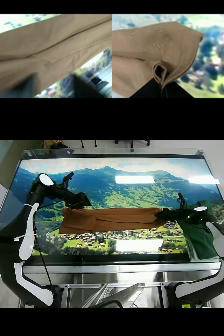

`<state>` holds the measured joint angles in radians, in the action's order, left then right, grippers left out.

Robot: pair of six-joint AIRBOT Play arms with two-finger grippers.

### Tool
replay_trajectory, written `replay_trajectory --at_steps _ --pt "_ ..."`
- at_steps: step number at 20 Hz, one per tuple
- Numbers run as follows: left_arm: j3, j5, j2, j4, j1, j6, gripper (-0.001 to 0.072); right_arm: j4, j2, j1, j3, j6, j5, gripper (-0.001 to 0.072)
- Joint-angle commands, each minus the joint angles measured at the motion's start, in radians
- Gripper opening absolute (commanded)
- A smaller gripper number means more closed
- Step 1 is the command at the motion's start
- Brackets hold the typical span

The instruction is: Fold the shirts.

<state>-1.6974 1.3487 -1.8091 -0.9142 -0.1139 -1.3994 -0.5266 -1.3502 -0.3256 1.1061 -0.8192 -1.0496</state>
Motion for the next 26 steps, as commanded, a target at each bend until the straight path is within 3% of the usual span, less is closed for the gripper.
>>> replay_trajectory --at_steps 1,4,7,13,16,19,22,26 --pt "0.021 -0.1 -0.001 0.0 -0.107 0.001 0.0017 0.01 0.101 0.002 0.039 -0.026 -0.055 0.0021" --pt "0.088 -0.256 -0.02 0.0 -0.252 -0.002 0.0017 0.011 0.222 0.002 0.105 -0.083 -0.134 0.0021" --pt "0.085 -0.39 -0.101 0.001 -0.398 -0.078 0.0017 0.011 0.332 0.002 0.172 -0.136 -0.19 0.0021" --pt "-0.196 -0.466 -0.332 0.002 -0.605 -0.214 0.0017 0.011 0.47 0.002 0.245 -0.222 -0.289 0.0021" --pt "-0.332 -0.402 -0.391 0.001 -0.634 -0.233 0.0017 0.01 0.49 0.002 0.244 -0.245 -0.336 0.0021" --pt "-0.372 -0.223 -0.347 0.002 -0.595 -0.214 0.0018 0.01 0.486 0.004 0.243 -0.257 -0.346 0.0021" --pt "-0.341 0.007 -0.195 0.001 -0.47 -0.114 0.0017 0.01 0.47 0.019 0.243 -0.275 -0.343 0.0021" --pt "-0.25 0.097 0.094 0.0 -0.246 -0.085 0.0018 0.01 0.427 0.237 0.237 -0.296 -0.196 0.0022"
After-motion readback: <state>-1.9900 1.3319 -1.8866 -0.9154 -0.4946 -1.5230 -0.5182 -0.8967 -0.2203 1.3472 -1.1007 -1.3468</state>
